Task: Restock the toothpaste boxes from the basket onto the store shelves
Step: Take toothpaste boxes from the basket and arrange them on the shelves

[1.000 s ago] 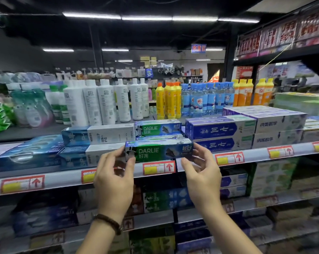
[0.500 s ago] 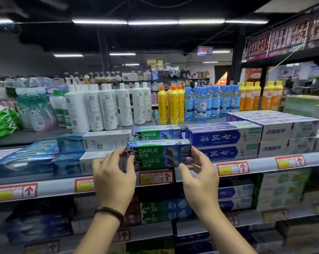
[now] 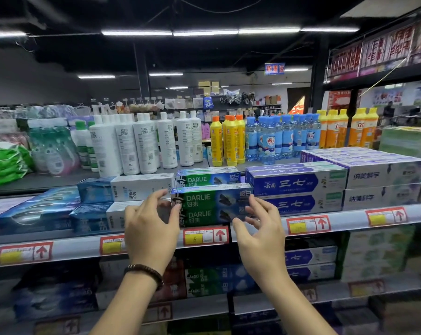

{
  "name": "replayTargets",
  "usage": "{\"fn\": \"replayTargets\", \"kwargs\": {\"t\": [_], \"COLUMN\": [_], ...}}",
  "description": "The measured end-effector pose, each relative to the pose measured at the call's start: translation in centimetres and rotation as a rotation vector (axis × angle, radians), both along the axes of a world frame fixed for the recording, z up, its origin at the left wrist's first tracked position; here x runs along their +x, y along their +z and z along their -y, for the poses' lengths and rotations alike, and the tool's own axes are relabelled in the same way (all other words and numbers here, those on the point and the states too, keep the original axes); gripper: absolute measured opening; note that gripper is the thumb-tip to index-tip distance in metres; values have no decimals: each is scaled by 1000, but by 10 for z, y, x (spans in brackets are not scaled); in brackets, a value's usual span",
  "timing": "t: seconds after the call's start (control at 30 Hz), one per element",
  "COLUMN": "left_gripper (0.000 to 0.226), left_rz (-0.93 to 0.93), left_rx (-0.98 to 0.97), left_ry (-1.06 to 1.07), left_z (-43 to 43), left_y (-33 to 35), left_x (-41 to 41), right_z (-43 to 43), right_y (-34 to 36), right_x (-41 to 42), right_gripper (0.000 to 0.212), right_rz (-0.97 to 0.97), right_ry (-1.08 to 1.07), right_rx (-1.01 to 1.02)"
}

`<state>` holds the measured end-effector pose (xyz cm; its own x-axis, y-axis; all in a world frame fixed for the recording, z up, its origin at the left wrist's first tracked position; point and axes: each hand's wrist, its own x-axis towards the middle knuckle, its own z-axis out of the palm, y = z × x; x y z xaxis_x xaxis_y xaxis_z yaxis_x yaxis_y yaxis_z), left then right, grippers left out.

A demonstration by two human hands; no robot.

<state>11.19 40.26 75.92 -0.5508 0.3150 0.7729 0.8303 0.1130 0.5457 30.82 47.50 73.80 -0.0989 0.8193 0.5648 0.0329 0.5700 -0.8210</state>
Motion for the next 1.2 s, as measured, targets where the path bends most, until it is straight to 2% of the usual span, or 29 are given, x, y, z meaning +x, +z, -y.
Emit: {"fn": "replayTargets", "kwargs": {"t": [0.1,0.23,0.33,0.43,0.67,0.87,1.0,1.2], "left_gripper": [42,20,20,36,44,43,39,47], "left_rz": [-81,-492,-631,-645,-621,-609,-595,-581], "left_rx": [7,-39,-83,-213,-370,-437,-465,-534], "left_ry": [0,-2,-31,-25,11,24,17,13], "left_z": [1,3,3,1,-9,-18,-23,-30], "left_y": [2,-3,-9,-8,-4,-1,1,7], "left_x": [-4,-2,8,12,11,11,14,16], "right_z": [3,7,7,5,-5,-11,-14,-21], "right_y": [-3,-13,-17,-17,-5,5,11,18], "right_x": [1,-5,-11,-16,-20,-27,-32,-36], "right_gripper": [62,60,61,63,75,71,77,77], "right_rz": [130,342,498,632,854,927,990,1066], "right_ry": [-62,-186,-231,-271,-229,-235,-247,-241], "right_rx": [79,332,398,416,395,410,410,418]}}
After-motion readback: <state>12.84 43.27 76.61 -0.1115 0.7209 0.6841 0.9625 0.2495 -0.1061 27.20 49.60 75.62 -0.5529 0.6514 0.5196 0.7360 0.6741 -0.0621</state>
